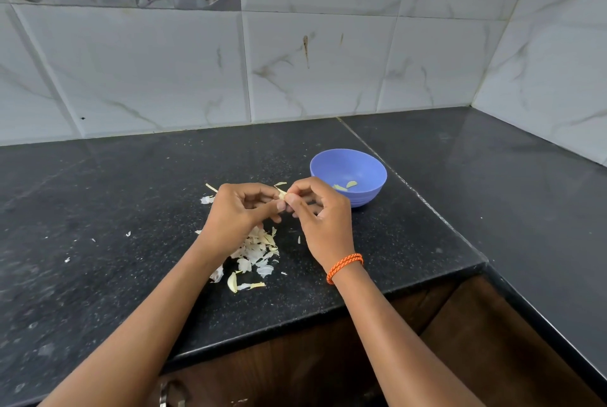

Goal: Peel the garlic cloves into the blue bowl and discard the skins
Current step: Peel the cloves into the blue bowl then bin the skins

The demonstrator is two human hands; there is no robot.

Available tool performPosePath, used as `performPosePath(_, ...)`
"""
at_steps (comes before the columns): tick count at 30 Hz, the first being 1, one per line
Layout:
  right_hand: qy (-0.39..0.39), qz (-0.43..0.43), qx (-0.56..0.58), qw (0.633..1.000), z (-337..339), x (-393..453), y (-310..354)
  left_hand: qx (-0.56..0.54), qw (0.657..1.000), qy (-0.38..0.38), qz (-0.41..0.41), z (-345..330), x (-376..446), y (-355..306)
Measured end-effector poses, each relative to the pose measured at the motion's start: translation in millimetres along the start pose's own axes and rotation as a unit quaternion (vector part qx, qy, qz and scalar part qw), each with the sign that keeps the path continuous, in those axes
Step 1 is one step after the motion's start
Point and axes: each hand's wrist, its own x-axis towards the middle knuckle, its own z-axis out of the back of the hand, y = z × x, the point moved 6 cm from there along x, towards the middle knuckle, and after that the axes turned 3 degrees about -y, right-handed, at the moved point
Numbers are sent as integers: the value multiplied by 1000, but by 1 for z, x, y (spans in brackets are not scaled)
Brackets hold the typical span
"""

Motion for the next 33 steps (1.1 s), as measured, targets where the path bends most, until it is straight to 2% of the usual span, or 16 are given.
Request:
performPosePath(4, 2, -27, 36, 999, 1, -2, 0, -20, 1000, -12, 12, 3, 1, 4)
performPosePath(14, -25, -4, -15, 1000, 1, -1, -2, -91, 991, -85, 40, 16, 3, 10)
performPosePath(23, 41, 35, -105, 993, -12, 0, -4, -53, 994, -85, 44, 19, 4, 12)
performPosePath(29, 69, -3, -100, 993, -13, 3, -9, -39, 994, -94, 43, 22, 3, 11)
performPosePath(33, 37, -13, -55, 998, -8, 3, -8, -11, 996, -79, 41, 20, 3, 10)
